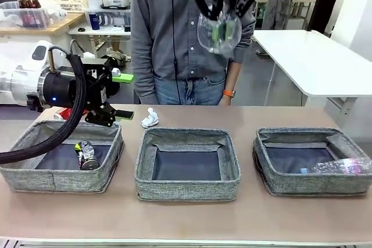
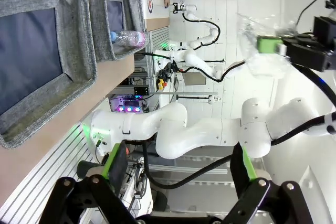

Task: Sort the waste into the appropriate baskets.
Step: Pick up the waste item pointed out by the person, then place the picked waste into the Fabric basket indicated by the person.

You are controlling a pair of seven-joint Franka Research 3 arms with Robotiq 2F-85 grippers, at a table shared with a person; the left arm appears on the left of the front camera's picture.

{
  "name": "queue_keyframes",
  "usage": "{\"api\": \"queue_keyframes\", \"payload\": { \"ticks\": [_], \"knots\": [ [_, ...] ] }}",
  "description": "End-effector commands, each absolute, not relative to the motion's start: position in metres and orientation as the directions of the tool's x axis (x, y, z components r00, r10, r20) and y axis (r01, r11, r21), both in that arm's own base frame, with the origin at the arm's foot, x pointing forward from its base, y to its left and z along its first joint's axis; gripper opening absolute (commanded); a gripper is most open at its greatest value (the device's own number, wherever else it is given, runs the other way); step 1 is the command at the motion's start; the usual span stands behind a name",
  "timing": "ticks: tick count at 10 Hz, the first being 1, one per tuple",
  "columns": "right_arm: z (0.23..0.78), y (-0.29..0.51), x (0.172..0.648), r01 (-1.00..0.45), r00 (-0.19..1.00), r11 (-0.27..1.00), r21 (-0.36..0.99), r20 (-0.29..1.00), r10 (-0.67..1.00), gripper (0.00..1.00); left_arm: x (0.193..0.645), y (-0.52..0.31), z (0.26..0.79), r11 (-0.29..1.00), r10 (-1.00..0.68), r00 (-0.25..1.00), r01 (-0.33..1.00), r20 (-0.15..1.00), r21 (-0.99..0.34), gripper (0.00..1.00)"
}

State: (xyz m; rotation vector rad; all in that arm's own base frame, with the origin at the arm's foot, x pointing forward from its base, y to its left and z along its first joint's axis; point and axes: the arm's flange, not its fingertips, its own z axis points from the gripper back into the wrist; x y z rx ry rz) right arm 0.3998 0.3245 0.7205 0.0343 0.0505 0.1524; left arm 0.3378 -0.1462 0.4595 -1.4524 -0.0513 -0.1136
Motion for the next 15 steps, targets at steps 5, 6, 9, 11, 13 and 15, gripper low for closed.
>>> {"api": "queue_keyframes", "payload": {
  "ticks": [5, 6, 9, 11, 13, 15],
  "knots": [
    [0.759, 0.322, 0.41, -0.172, 0.984, 0.981, 0.091, -0.039, 0.176, 0.12, 0.338, -0.147, 0.462, 0.11, -0.036, 0.995, 0.1, 0.096, -0.989, 1.0],
    [0.759, 0.322, 0.41, -0.172, 0.984, 0.981, 0.091, -0.039, 0.176, 0.12, 0.338, -0.147, 0.462, 0.11, -0.036, 0.995, 0.1, 0.096, -0.989, 1.0],
    [0.759, 0.322, 0.41, -0.172, 0.984, 0.981, 0.091, -0.039, 0.176, 0.12, 0.338, -0.147, 0.462, 0.11, -0.036, 0.995, 0.1, 0.096, -0.989, 1.0],
    [0.759, 0.322, 0.41, -0.172, 0.984, 0.981, 0.091, -0.039, 0.176, 0.12, 0.338, -0.147, 0.462, 0.11, -0.036, 0.995, 0.1, 0.096, -0.989, 1.0],
    [0.759, 0.322, 0.41, -0.172, 0.984, 0.981, 0.091, -0.039, 0.176, 0.12, 0.338, -0.147, 0.462, 0.11, -0.036, 0.995, 0.1, 0.096, -0.989, 1.0],
    [0.759, 0.322, 0.41, -0.172, 0.984, 0.981, 0.091, -0.039, 0.176, 0.12, 0.338, -0.147, 0.462, 0.11, -0.036, 0.995, 0.1, 0.096, -0.989, 1.0]
  ]
}}
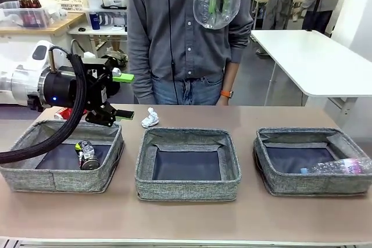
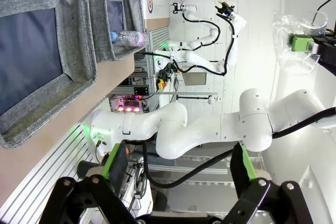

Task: Sort the waste into the appropriate baskets.
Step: Place the picked waste into the Fabric basket indicated by the person.

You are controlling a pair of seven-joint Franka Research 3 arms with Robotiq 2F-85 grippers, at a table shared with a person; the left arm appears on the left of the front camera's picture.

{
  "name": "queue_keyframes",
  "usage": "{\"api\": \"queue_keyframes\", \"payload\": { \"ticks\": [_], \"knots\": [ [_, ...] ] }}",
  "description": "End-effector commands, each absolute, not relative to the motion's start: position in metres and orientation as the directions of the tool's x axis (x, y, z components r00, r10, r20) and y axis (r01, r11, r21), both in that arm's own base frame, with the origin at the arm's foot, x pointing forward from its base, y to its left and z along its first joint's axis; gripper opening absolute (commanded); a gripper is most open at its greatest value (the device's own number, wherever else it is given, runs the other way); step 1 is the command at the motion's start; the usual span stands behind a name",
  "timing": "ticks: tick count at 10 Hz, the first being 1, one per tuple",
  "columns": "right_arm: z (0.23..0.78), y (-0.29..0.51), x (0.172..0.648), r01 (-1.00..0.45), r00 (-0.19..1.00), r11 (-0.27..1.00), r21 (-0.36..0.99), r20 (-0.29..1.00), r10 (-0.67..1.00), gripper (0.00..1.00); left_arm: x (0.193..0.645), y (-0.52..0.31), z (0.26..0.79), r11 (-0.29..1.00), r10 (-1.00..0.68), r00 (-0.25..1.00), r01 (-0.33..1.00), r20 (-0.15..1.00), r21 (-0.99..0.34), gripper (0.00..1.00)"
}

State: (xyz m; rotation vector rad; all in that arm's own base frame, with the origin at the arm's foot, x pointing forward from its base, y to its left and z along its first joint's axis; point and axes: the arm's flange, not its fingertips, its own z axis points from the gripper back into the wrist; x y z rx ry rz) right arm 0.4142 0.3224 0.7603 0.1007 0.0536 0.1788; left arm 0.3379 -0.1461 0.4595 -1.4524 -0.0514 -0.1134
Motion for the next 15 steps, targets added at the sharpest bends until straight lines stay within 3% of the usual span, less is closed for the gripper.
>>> {"api": "queue_keyframes", "payload": {
  "ticks": [1, 15],
  "knots": [
    [0.7585, 0.322, 0.4096, -0.172, 0.984, 0.981, 0.091, -0.039, 0.176, 0.12, 0.3375, -0.1472, 0.4624, 0.11, -0.036, 0.995, 0.1, 0.096, -0.989, 1.0],
    [0.7585, 0.322, 0.4096, -0.172, 0.984, 0.981, 0.091, -0.039, 0.176, 0.12, 0.3375, -0.1472, 0.4624, 0.11, -0.036, 0.995, 0.1, 0.096, -0.989, 1.0]
  ]
}}
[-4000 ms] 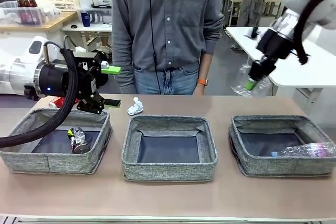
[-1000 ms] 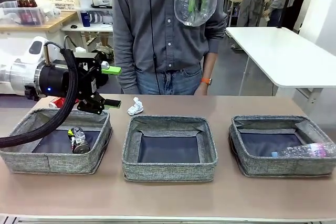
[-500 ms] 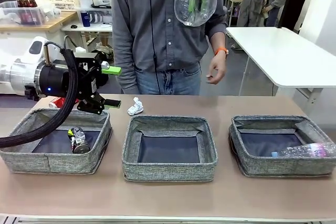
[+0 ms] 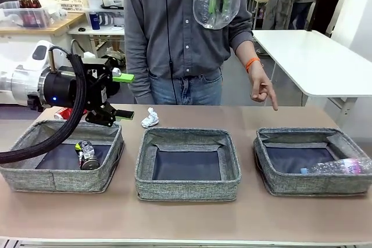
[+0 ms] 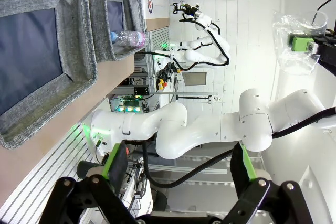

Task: Sort the waste into the appropriate baskets.
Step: Place the picked waste into the Fabric basket indicated by the person.

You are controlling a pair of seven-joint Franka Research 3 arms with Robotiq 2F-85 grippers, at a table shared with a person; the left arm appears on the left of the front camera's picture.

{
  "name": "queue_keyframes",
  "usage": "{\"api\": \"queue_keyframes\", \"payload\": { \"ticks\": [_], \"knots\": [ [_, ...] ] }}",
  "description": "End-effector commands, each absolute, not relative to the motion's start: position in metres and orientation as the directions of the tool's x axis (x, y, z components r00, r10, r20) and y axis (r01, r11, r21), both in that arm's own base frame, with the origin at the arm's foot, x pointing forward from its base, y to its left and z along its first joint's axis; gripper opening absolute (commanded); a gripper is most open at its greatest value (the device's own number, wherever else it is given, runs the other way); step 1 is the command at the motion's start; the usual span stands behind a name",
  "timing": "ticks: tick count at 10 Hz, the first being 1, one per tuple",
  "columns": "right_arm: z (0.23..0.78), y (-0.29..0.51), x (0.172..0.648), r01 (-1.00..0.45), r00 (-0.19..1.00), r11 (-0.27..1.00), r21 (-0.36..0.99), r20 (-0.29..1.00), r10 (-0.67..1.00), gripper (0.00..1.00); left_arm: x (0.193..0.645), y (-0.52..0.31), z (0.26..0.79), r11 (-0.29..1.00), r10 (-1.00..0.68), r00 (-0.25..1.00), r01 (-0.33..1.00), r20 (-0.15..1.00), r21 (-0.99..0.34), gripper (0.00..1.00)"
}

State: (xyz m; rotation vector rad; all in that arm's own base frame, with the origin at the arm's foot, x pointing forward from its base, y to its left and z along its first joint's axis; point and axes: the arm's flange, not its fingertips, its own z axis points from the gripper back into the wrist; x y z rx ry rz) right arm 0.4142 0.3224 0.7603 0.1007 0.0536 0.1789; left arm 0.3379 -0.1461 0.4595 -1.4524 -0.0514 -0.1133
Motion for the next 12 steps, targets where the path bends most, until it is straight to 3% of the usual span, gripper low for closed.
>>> {"api": "queue_keyframes", "payload": {
  "ticks": [1, 6, 8, 10, 11, 12],
  "knots": [
    [0.759, 0.322, 0.41, -0.172, 0.984, 0.981, 0.091, -0.039, 0.176, 0.12, 0.338, -0.147, 0.462, 0.11, -0.036, 0.995, 0.1, 0.096, -0.989, 1.0],
    [0.76, 0.322, 0.414, -0.175, 0.983, 0.979, 0.105, -0.044, 0.18, 0.12, 0.338, -0.147, 0.462, 0.11, -0.036, 0.995, 0.1, 0.096, -0.989, 1.0],
    [0.738, 0.274, 0.419, -0.208, 0.974, 0.968, 0.141, -0.065, 0.218, 0.12, 0.338, -0.147, 0.462, 0.11, -0.036, 0.995, 0.1, 0.096, -0.989, 1.0],
    [0.692, 0.209, 0.415, -0.073, 0.996, 0.997, 0.018, -0.044, 0.074, 0.12, 0.338, -0.147, 0.462, 0.11, -0.036, 0.995, 0.1, 0.096, -0.989, 1.0],
    [0.671, 0.184, 0.412, -0.05, 0.999, 0.997, 0.053, 0.004, 0.05, 0.12, 0.338, -0.147, 0.462, 0.11, -0.036, 0.995, 0.1, 0.096, -0.989, 1.0],
    [0.647, 0.161, 0.412, 0.011, 0.999, 1.0, -0.014, 0.036, -0.01, 0.12, 0.338, -0.147, 0.462, 0.11, -0.036, 0.995, 0.1, 0.096, -0.989, 1.0]
  ]
}}
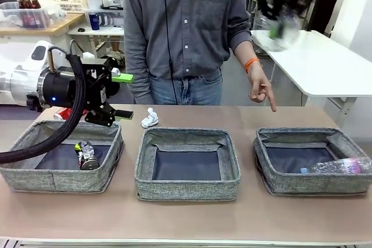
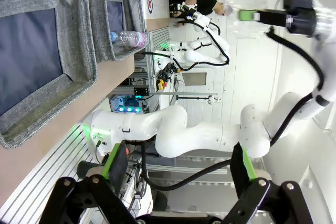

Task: Sort the waste into the appropriate baskets.
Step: Place the picked waste into the Fabric basket indicated by the person.

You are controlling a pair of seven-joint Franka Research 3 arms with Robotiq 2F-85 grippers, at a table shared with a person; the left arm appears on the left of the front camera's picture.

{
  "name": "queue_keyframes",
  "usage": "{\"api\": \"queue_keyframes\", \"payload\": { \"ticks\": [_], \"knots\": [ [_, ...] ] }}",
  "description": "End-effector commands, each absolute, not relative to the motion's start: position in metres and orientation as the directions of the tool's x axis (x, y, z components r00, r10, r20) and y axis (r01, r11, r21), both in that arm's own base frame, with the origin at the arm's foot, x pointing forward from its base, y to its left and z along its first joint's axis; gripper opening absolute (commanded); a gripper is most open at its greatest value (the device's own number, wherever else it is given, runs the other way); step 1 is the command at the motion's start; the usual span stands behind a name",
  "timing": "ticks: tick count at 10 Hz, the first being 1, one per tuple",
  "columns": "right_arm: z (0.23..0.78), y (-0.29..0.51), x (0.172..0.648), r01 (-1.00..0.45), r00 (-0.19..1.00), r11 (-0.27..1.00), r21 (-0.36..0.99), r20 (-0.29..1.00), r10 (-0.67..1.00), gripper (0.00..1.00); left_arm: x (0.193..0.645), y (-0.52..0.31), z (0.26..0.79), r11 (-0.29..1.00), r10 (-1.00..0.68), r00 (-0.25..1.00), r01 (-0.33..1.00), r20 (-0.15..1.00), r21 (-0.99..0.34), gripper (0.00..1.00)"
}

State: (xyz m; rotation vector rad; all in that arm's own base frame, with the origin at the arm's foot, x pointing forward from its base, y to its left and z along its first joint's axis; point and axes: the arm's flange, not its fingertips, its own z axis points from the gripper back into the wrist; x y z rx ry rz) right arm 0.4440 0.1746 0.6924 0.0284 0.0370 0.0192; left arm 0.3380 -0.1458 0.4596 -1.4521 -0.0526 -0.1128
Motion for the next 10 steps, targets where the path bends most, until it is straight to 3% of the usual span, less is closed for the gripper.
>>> {"api": "queue_keyframes", "payload": {
  "ticks": [1, 6, 10],
  "knots": [
    [0.619, 0.14, 0.412, 0.014, 0.995, 1.0, 0.024, 0.098, -0.016, 0.12, 0.338, -0.147, 0.462, 0.11, -0.036, 0.995, 0.1, 0.096, -0.989, 1.0],
    [0.518, 0.084, 0.387, 0.176, 0.984, 0.978, 0.111, -0.024, -0.174, 0.12, 0.338, -0.147, 0.462, 0.11, -0.036, 0.995, 0.1, 0.096, -0.989, 1.0],
    [0.497, 0.084, 0.391, 0.227, 0.972, 0.974, 0.006, -0.056, -0.227, 0.12, 0.338, -0.147, 0.462, 0.11, -0.036, 0.995, 0.1, 0.096, -0.989, 1.0]
  ]
}}
